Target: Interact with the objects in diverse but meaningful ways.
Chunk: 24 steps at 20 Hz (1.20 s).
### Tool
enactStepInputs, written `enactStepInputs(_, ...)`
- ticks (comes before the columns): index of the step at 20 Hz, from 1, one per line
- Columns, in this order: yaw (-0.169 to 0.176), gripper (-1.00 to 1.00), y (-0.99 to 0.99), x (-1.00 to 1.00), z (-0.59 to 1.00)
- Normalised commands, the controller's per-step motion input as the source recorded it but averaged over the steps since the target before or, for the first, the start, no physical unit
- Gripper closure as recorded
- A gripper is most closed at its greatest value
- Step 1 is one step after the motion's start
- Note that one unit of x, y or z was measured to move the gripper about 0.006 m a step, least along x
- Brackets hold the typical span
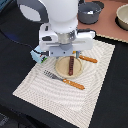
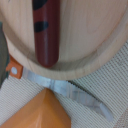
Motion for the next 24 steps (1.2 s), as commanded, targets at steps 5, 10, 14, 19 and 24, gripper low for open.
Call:
enactStepInputs(5, -0.007, -1.0, -0.01, 0.24, -0.13)
enactStepInputs(10, -0.019, -1.0, 0.0, 0.31, -0.11)
enactStepInputs(14, -0.058, -1.0, 0.0, 0.45, -0.05)
enactStepInputs(19, -0.096, -1.0, 0.0, 0.57, 0.0)
enactStepInputs(24, -0.101, -1.0, 0.01, 0.57, 0.0)
